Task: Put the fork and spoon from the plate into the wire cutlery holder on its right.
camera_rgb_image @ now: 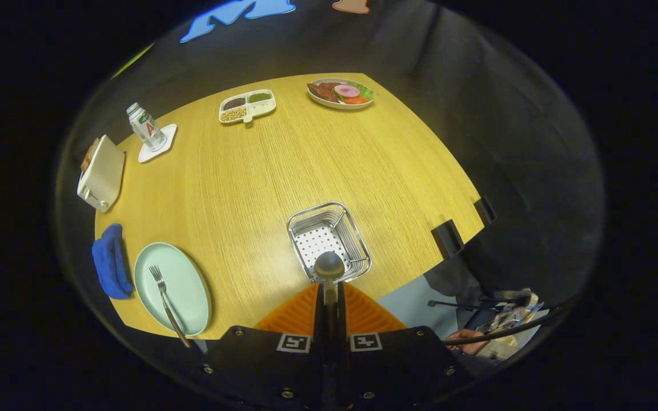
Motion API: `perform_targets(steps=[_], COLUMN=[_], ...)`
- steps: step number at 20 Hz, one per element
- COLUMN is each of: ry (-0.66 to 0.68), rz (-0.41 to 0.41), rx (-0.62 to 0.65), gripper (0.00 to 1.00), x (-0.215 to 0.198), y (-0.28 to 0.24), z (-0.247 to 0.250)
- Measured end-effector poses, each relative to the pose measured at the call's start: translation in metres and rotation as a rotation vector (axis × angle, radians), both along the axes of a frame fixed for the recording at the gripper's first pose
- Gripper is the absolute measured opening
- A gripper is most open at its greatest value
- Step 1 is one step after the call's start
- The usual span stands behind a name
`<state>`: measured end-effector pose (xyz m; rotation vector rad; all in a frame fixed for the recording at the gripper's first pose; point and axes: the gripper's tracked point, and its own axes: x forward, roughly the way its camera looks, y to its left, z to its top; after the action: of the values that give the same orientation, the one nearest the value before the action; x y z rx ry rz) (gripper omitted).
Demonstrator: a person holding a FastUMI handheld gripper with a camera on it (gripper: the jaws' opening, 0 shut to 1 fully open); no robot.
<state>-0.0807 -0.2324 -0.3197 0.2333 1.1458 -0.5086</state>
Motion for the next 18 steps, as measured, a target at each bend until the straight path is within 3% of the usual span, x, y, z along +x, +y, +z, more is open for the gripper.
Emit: perform_targets(steps=[7,8,10,14,18], ry=[-0.094,-0.107,-0.148,-0.34,-0.635], rz=[-0.017,-0.017,-0.006,0.049,0.11], rx=[-0.082,-0.101,-0.116,-0.194,-0.313], gripper=[0.11,0.19,0.22,0.22,0.22], x=[0.011,0.013,0.02,0.045,0.073], y=[-0.013,-0.017,-0.015,-0.012,0.005], z=[0.033,0.04,0.051,0.093,0.172])
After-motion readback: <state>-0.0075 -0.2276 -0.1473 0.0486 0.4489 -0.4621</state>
